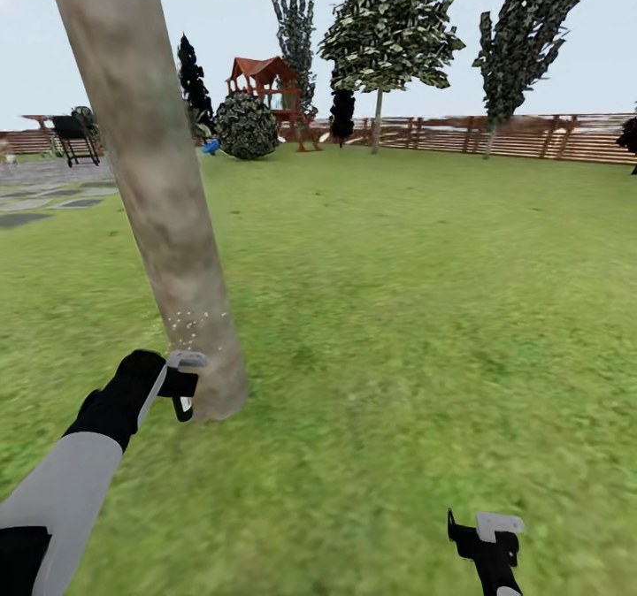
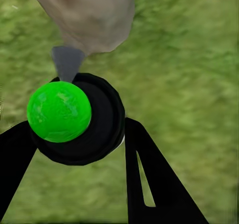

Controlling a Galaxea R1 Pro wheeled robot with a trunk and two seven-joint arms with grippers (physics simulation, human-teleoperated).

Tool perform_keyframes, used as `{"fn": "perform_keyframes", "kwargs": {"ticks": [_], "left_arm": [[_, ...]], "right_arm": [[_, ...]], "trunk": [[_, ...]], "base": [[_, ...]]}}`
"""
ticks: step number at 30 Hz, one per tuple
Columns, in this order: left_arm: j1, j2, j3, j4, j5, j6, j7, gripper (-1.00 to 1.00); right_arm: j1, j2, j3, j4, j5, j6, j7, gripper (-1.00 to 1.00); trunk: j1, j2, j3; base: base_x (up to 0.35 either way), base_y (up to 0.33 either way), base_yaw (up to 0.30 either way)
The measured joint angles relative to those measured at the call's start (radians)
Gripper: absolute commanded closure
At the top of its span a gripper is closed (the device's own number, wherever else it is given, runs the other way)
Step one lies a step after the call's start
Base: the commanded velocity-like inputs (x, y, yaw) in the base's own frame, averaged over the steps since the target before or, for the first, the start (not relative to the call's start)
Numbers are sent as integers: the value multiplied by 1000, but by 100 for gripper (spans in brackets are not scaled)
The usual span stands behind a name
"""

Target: In the garden, pick up the pesticide atomizer on the floor and spray pesticide onto both trees until each tree trunk is fully covered.

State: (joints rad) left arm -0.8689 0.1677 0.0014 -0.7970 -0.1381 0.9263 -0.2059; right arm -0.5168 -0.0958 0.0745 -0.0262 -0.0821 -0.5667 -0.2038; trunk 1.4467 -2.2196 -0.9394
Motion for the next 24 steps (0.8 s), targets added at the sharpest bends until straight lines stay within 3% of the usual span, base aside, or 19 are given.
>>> {"fn": "perform_keyframes", "kwargs": {"ticks": [13,15,18,20,22,24], "left_arm": [[4,4,1,9,0,0,43,100],[5,10,10,25,-1,-1,43,100],[20,40,40,71,-6,-10,43,100],[25,43,44,89,2,-14,42,100],[27,37,44,96,4,-15,43,100],[27,-5,42,99,16,-15,43,100]], "right_arm": [[0,-1,0,0,0,0,3,-100],[0,-1,0,0,0,0,3,-100],[0,0,0,0,0,0,3,-100],[0,0,0,0,0,0,3,-100],[0,0,0,0,0,0,3,-100],[0,1,0,0,0,0,3,-100]], "trunk": [[0,0,0],[0,0,0],[0,0,0],[0,0,0],[0,0,0],[0,0,0]], "base": [[179,-246,120],[187,-234,266],[168,-236,275],[162,-238,277],[161,-238,277],[161,-238,277]]}}
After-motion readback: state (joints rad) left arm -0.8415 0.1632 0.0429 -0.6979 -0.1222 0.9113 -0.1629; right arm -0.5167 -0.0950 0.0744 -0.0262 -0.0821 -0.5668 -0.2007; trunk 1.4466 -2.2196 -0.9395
